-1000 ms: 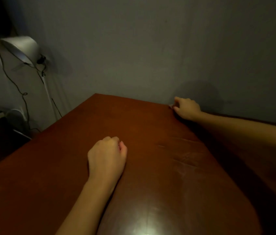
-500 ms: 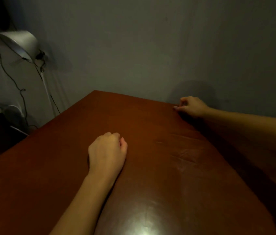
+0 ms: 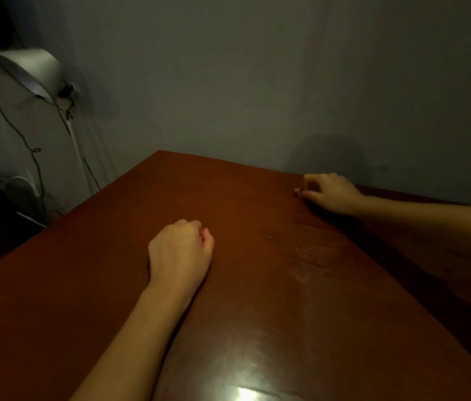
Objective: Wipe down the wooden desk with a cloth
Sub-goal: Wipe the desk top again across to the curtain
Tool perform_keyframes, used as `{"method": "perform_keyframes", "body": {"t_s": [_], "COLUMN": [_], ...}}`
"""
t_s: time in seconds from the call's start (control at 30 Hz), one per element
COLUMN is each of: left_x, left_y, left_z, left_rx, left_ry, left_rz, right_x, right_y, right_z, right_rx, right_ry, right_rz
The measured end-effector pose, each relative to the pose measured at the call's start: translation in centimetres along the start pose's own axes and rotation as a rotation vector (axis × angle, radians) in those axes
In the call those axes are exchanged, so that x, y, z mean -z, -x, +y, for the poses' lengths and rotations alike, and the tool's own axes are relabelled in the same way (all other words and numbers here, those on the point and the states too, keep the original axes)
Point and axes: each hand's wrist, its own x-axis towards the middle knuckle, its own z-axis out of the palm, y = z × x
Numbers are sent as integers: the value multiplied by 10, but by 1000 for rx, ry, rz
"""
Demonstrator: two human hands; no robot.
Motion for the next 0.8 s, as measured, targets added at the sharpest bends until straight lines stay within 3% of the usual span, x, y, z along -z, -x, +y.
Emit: {"method": "perform_keyframes", "body": {"t_s": [0.13,0.33,0.4,0.5,0.6,0.7,0.8], "left_x": [0,1,0,1,2,5,6], "left_y": [1,3,5,5,3,6,8], "left_z": [1,-2,-1,3,4,4,3], "left_rx": [-7,-19,-30,-41,-53,-53,-55], "left_ry": [-4,-13,-14,-26,-35,-28,-21], "left_rz": [-6,11,9,-2,-8,-7,-10], "right_x": [-13,-3,5,11,3,-6,2], "right_y": [-25,67,82,62,32,30,69], "right_z": [-33,-82,-59,-33,-50,-84,-103], "right_rx": [-59,394,380,187,96,169,369], "right_ry": [29,-155,-148,-102,-7,-93,-177], "right_rz": [86,-93,-100,-44,8,25,-152]}}
